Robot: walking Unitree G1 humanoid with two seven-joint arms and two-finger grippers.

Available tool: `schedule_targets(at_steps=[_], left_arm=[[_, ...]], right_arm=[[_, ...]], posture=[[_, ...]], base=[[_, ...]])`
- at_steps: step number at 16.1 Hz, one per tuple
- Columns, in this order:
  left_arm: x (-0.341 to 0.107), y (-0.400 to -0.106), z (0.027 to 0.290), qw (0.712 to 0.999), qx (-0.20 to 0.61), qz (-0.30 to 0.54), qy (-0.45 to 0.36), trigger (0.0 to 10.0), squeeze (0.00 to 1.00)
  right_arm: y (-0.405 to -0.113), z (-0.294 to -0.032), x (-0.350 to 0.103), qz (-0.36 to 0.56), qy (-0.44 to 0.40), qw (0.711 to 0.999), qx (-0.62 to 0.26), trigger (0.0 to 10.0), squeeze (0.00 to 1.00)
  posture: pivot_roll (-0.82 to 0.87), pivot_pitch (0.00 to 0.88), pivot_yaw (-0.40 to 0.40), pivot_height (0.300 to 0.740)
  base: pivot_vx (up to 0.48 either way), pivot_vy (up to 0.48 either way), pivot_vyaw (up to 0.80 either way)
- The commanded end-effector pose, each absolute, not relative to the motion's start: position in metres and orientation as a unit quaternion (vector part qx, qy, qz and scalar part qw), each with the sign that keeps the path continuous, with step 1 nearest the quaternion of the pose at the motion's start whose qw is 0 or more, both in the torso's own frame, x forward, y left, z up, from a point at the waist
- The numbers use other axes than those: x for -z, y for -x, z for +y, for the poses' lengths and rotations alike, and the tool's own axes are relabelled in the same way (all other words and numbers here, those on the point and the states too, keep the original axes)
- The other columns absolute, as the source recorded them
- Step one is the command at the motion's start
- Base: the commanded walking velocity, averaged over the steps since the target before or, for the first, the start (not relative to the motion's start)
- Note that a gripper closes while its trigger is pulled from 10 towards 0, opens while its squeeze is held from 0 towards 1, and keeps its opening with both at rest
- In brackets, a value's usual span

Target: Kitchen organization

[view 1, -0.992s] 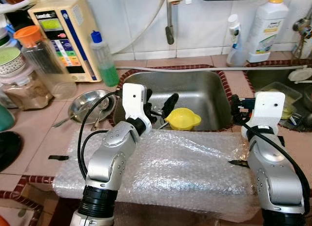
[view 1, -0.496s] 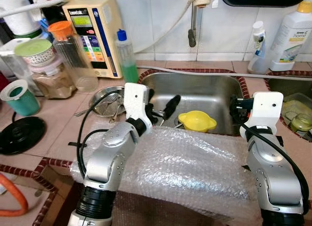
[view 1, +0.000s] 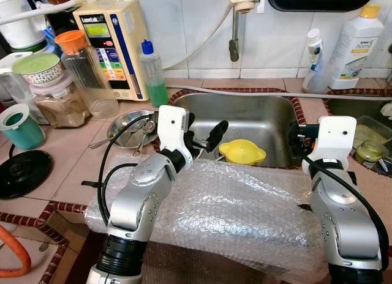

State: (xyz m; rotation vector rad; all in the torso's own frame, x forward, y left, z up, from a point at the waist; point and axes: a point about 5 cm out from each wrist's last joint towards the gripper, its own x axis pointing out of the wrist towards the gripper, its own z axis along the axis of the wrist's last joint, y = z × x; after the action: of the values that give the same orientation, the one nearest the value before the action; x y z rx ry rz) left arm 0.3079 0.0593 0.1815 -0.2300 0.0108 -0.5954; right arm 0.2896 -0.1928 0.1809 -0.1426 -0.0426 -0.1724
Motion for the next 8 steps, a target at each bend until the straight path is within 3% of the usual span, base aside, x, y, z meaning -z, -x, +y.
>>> schedule_targets(at_steps=[1, 8], left_arm=[[-0.1854, -0.3079, 0.0623, 0.953, 0.285, -0.003, 0.107, 10.0, 0.00], [-0.1860, -0.3092, 0.0631, 0.953, 0.284, -0.003, 0.105, 10.0, 0.00]], right_arm=[[-0.2897, -0.1889, -0.1866, -0.030, 0.067, 0.994, 0.078, 10.0, 0.00], [-0.2902, -0.1898, -0.1870, -0.031, 0.065, 0.994, 0.080, 10.0, 0.00]], posture=[[-0.06, 0.000, 0.127, 0.740], [-0.06, 0.000, 0.131, 0.740]], base=[[0.000, 0.000, 0.00], [0.000, 0.000, 0.00]])
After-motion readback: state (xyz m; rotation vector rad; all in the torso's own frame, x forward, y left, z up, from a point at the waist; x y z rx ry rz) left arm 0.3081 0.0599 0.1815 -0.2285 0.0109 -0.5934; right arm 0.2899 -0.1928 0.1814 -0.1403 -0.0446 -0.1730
